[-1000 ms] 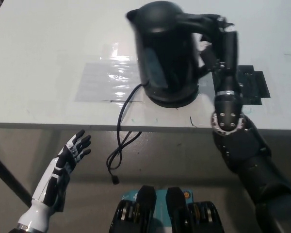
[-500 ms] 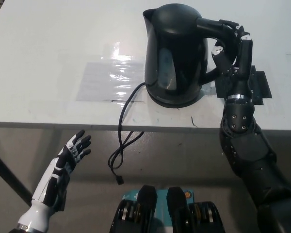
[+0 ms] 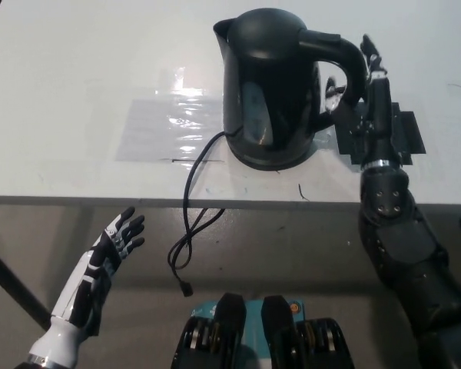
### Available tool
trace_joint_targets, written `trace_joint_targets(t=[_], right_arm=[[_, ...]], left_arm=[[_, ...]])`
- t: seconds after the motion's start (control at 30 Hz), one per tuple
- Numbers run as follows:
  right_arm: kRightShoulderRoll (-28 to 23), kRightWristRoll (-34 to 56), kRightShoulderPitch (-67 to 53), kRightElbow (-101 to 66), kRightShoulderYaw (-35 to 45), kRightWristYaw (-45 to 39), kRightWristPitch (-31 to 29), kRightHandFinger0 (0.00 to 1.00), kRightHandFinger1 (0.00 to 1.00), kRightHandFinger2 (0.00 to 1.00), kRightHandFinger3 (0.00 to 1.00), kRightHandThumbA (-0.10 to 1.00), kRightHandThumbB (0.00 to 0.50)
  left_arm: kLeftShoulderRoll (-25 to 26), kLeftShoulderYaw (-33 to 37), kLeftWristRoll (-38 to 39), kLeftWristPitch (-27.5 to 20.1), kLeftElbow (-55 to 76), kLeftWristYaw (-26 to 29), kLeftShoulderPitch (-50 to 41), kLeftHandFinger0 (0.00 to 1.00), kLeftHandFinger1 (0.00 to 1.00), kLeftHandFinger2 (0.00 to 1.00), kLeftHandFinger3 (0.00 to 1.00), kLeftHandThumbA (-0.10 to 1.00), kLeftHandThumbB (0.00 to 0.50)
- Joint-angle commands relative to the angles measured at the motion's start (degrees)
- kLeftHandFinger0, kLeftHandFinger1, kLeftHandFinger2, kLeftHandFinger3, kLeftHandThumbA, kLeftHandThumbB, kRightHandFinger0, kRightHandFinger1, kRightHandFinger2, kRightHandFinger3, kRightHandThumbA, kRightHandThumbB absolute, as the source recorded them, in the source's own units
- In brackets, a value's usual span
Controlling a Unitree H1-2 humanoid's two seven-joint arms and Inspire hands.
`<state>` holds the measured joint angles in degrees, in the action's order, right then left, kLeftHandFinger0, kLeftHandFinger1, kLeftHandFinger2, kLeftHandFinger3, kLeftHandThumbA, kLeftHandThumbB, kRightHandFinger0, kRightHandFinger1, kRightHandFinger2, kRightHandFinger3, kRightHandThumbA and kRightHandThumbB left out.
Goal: A kettle and its base are kept separately on the desk infront of the robot and the robot uses its right hand to lift the kettle by its handle and places it on its base to align it correctly.
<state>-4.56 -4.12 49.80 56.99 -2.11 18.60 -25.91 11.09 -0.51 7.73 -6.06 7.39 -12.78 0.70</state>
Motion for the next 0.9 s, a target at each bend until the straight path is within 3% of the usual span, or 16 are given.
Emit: trace_joint_targets(t=[0.0,0.33,0.53,0.67,0.73,0.87], right_arm=[[-5.58,8.73,1.68,-4.73,-1.6,-27.63,7.86,1.0,1.0,1.0,1.0,0.67,0.5],[-6.42,14.68,1.51,-6.35,1.77,-33.36,11.24,1.0,1.0,1.0,1.0,0.64,0.5],[-6.96,17.52,0.67,-8.4,3.56,-35.96,11.32,1.0,1.0,1.0,1.0,0.72,0.5],[-6.62,28.26,-1.07,-16.39,8.65,-41.21,18.39,1.0,1.0,1.0,1.0,0.69,0.5],[-6.35,31.74,-1.6,-18.62,11.06,-42.3,20.66,1.0,1.0,1.0,1.0,0.71,0.5],[-6.95,34.86,-1.84,-20.34,14.25,-43.15,21.98,1.0,1.0,1.0,1.0,0.87,0.5]], left_arm=[[0.72,-0.73,0.79,-1.58,1.01,-0.13,0.9,1.0,1.0,1.0,1.0,1.0,0.003],[0.32,-0.68,0.22,-1.2,1.21,0.39,0.93,1.0,1.0,1.0,1.0,1.0,0.012],[0.4,-0.6,0.31,-1.63,1.02,0.15,1.07,1.0,1.0,1.0,1.0,1.0,0.01],[0.45,-0.78,0.23,-2.05,0.83,0.25,1.12,1.0,1.0,1.0,1.0,1.0,0.0],[0.5,-0.76,0.34,-2.09,0.68,0.14,1.06,1.0,1.0,1.0,1.0,1.0,0.0],[0.48,-0.75,0.26,-1.66,0.91,0.23,0.8,1.0,1.0,1.0,1.0,1.0,0.014]])
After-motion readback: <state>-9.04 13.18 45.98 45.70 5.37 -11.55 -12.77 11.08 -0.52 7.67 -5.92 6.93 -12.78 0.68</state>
